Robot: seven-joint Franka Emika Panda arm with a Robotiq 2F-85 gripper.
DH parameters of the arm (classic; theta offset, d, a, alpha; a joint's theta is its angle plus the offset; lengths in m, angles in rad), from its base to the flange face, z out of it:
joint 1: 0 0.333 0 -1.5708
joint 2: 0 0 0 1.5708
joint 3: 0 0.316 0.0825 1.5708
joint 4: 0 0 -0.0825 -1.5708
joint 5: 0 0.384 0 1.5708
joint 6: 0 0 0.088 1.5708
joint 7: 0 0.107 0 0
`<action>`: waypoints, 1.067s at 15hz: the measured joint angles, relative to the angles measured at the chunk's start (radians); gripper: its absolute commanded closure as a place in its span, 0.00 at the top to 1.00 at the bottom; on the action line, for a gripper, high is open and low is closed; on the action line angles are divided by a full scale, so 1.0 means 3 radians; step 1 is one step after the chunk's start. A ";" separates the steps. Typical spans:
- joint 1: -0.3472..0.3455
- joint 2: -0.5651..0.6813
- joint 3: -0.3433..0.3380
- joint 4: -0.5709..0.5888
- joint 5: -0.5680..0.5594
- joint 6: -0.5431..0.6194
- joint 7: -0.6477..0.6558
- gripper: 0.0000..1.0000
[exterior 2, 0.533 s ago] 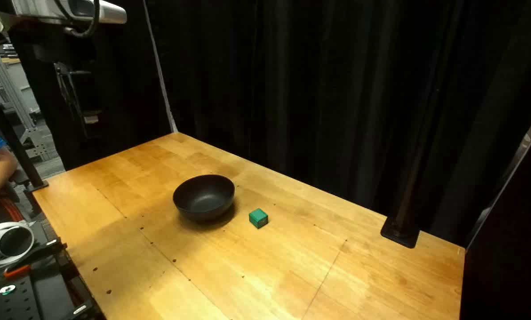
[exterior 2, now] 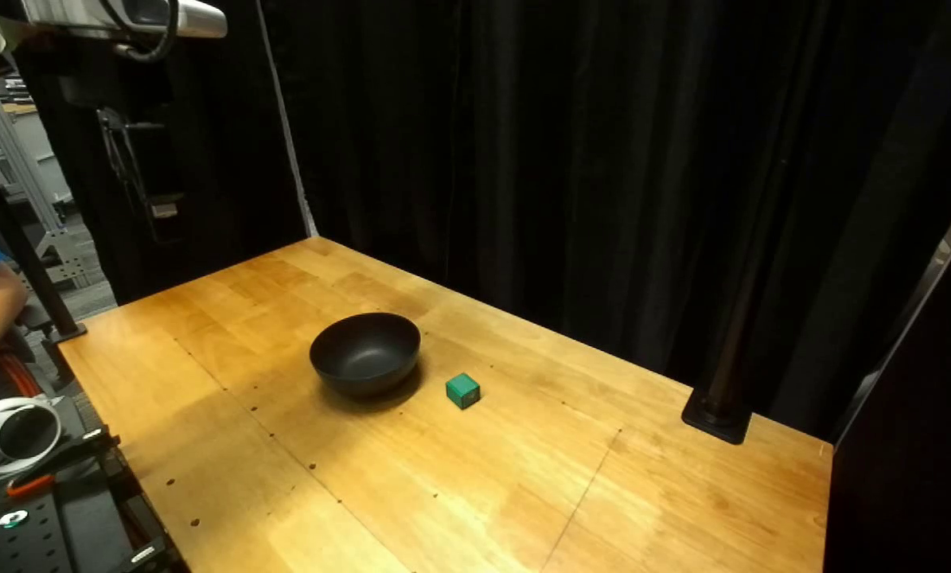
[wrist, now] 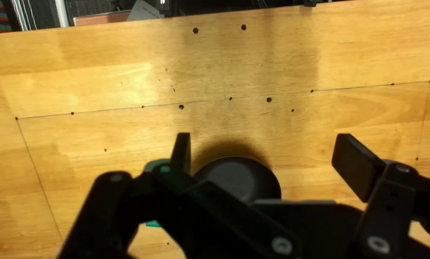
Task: Pick up the green cube and put it in the bowl
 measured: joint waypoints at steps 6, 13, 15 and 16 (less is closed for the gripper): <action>-0.0080 0.0306 0.0005 0.0053 0.0001 0.0433 0.0498 1.00; -0.0370 0.1679 0.0008 0.0637 -0.0045 0.1664 0.1515 1.00; -0.0400 0.2110 -0.0033 0.0850 -0.0096 0.1844 0.1735 1.00; -0.0400 0.2322 -0.0070 0.0961 -0.0105 0.1896 0.1800 1.00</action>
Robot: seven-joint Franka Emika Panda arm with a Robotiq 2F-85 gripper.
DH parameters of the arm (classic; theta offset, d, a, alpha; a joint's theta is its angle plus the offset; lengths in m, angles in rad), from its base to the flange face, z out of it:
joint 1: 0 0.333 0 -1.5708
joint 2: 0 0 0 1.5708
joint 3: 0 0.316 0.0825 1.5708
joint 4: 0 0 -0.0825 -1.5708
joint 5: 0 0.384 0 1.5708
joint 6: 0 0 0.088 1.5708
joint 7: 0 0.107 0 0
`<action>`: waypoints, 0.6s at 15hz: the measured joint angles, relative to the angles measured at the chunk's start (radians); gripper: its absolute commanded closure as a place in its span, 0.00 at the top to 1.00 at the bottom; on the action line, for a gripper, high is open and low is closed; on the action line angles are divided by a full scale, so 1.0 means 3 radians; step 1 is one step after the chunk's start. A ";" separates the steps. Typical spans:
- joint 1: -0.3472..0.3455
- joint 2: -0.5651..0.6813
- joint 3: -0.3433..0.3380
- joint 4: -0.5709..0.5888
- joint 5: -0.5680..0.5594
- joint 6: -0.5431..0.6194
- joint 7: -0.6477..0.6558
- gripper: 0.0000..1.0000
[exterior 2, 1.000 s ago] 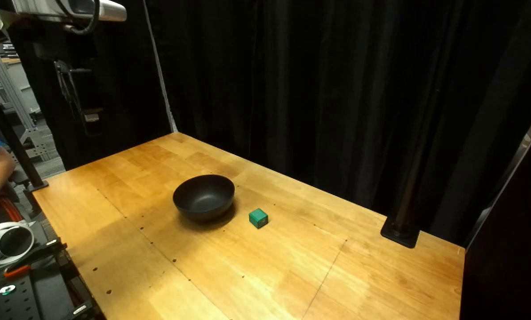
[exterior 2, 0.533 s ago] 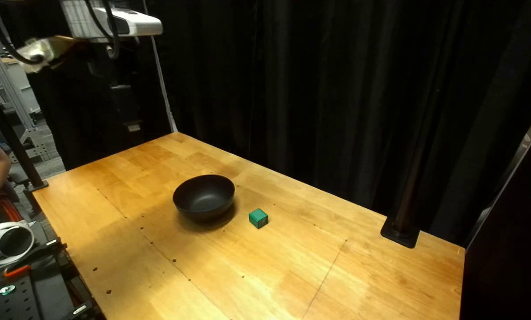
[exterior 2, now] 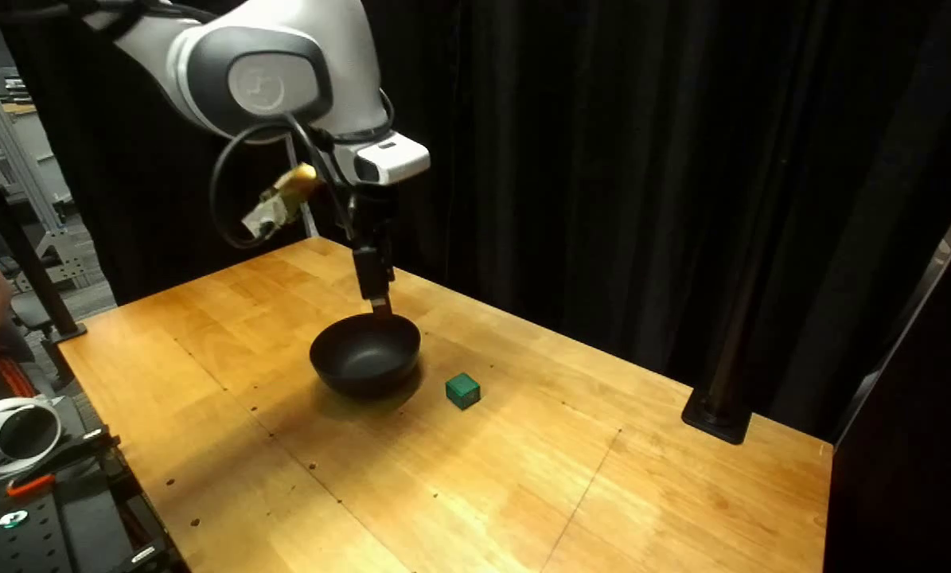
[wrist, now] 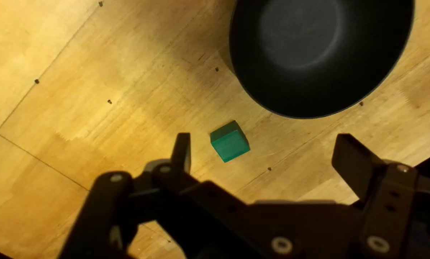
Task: Pick up the green cube and put it in the bowl
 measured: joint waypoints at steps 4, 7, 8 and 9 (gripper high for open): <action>0.0020 0.0682 -0.0182 0.0405 0.0029 0.0034 0.0121 1.00; 0.0020 0.1030 -0.0254 0.0626 0.0225 0.0123 0.0119 1.00; 0.0019 0.1122 -0.0257 0.0683 0.0323 0.0183 0.0118 1.00; 0.0020 0.1201 -0.0255 0.0732 0.0425 0.0241 0.0115 1.00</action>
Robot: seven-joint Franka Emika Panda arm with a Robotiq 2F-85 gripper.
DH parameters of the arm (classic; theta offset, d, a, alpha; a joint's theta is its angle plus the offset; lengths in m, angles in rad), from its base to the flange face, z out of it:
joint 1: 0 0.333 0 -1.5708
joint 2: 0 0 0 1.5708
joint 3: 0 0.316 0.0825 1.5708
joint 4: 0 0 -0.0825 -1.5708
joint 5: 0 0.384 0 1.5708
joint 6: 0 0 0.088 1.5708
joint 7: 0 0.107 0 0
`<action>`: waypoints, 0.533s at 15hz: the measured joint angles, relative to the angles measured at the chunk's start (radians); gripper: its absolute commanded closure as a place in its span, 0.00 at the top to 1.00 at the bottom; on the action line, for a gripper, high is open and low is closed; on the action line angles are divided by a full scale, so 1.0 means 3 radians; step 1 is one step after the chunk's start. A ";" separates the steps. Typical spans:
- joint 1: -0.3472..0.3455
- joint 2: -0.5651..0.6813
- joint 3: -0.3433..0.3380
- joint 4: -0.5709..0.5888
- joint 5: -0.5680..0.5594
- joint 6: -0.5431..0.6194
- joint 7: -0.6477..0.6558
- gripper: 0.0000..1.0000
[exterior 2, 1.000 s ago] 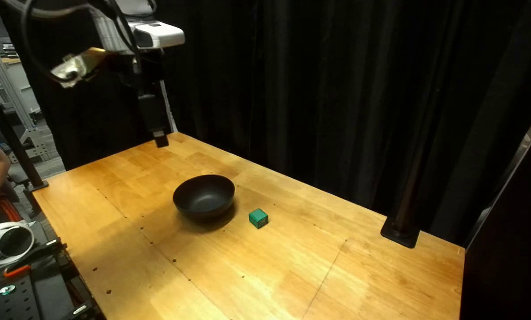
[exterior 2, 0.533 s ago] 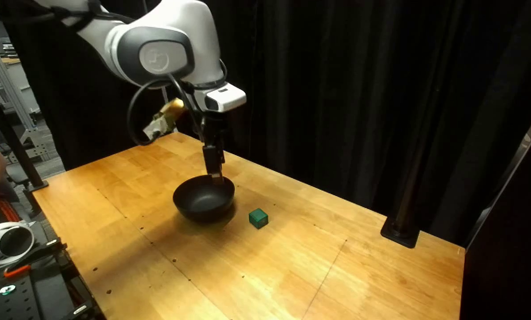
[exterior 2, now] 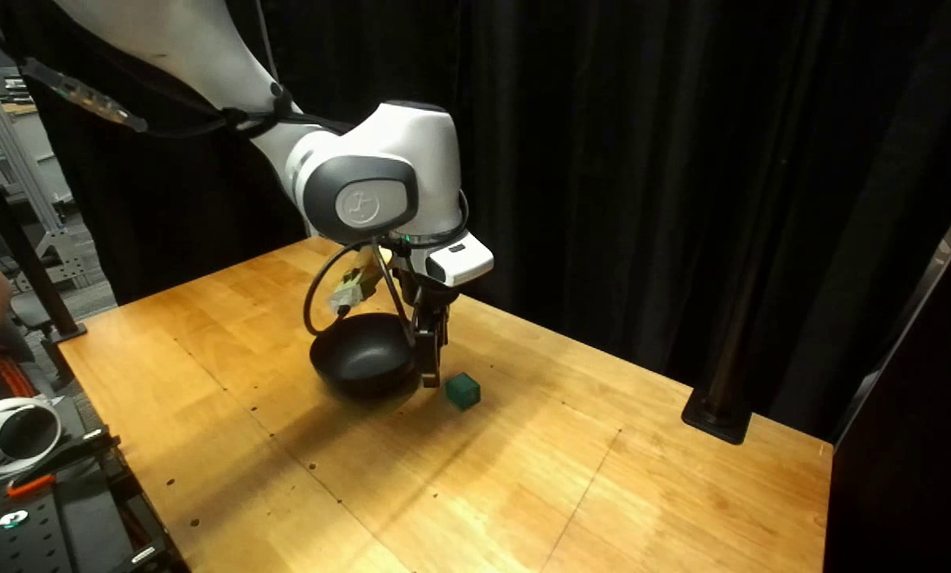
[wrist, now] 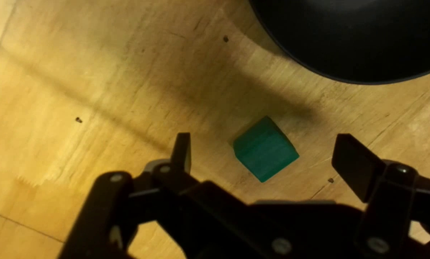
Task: Pick up the green cube and put it in the bowl
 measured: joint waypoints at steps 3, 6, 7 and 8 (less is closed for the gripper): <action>0.0005 0.0214 0.0024 0.0122 0.0285 0.0207 -0.0004 1.00; 0.0017 0.0407 0.0025 0.0220 0.0425 0.0392 -0.0002 0.73; 0.0020 0.0467 0.0022 0.0248 0.0453 0.0465 -0.0002 0.71; 0.0021 0.0524 0.0019 0.0269 0.0476 0.0538 -0.0001 0.69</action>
